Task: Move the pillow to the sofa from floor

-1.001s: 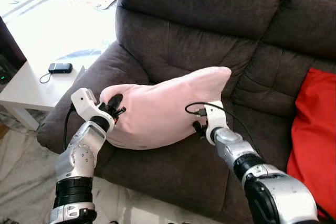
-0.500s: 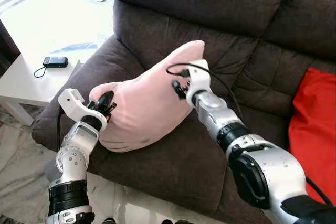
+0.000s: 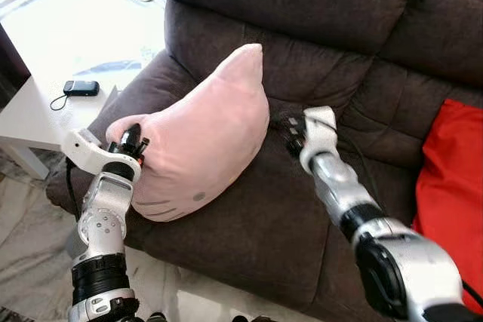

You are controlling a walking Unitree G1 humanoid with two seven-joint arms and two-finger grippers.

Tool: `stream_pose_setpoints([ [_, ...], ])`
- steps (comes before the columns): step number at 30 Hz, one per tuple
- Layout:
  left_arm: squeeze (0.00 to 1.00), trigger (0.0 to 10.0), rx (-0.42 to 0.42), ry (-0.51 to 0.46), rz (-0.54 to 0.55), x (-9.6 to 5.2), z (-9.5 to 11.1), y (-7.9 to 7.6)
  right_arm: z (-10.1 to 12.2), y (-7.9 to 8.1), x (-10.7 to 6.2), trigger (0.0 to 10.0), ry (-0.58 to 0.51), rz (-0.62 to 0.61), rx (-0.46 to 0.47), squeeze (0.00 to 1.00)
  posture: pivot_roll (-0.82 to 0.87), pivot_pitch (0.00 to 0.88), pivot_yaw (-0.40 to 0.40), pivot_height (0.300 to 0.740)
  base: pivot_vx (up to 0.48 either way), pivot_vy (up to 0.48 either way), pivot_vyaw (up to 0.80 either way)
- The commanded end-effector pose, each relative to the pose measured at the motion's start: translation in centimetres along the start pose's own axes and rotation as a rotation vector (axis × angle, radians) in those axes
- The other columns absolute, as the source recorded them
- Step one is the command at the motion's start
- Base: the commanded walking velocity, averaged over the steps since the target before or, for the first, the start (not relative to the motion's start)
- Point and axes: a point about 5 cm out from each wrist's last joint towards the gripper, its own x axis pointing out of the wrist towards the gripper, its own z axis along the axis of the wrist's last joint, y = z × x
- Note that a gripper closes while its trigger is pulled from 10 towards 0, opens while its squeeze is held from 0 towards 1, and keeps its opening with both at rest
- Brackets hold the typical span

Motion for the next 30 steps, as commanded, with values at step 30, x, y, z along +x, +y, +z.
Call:
stream_pose_setpoints([
  [30,0.23,10.0,0.841,0.030,0.021,2.0,0.0,3.7,-18.8,-6.2,-11.4,10.0,0.384,-0.315,0.188,0.00,0.09,0.143,-0.095,0.740,0.000,0.000,0.00],
])
